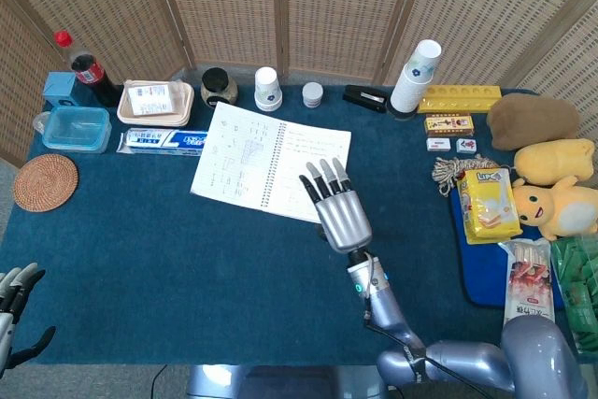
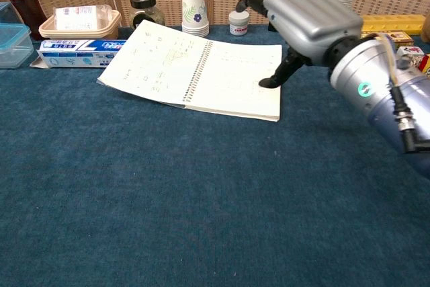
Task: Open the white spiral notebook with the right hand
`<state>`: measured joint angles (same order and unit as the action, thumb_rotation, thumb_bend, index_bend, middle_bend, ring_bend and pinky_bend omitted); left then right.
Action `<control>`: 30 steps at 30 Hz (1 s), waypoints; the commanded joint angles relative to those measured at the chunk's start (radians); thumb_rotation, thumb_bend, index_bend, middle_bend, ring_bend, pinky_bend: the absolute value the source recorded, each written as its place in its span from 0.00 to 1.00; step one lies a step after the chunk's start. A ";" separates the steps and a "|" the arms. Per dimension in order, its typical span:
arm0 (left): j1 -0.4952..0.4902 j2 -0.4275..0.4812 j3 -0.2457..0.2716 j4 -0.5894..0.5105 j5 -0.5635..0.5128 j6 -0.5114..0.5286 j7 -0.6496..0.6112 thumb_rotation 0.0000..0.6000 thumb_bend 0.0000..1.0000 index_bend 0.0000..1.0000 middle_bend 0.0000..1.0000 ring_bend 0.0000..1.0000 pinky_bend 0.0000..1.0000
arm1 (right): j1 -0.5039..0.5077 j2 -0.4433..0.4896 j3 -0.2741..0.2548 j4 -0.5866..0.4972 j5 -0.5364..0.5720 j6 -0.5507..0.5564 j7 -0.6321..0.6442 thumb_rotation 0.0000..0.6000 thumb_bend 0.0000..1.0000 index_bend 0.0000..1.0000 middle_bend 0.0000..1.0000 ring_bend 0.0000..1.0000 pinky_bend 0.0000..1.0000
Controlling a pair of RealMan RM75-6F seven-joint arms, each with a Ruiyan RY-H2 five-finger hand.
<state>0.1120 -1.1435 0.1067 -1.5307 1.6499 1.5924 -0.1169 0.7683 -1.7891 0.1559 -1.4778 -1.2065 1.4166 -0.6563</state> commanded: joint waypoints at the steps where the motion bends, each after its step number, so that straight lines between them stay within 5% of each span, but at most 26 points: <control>1: -0.005 0.004 -0.001 -0.013 0.001 -0.007 0.012 1.00 0.27 0.16 0.08 0.03 0.00 | -0.038 0.044 -0.020 -0.045 -0.024 0.023 -0.012 1.00 0.14 0.15 0.14 0.03 0.06; 18: -0.021 0.026 0.000 -0.036 -0.027 -0.050 0.041 1.00 0.27 0.15 0.06 0.03 0.00 | -0.274 0.217 -0.155 -0.208 -0.105 0.175 -0.073 1.00 0.14 0.16 0.14 0.03 0.06; 30: -0.014 0.041 -0.001 -0.032 -0.060 -0.057 0.038 1.00 0.27 0.15 0.06 0.02 0.00 | -0.473 0.279 -0.270 -0.187 -0.188 0.307 0.009 1.00 0.14 0.19 0.16 0.03 0.06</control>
<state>0.0976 -1.1027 0.1054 -1.5634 1.5901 1.5352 -0.0788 0.3091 -1.5167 -0.1036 -1.6735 -1.3829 1.7142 -0.6586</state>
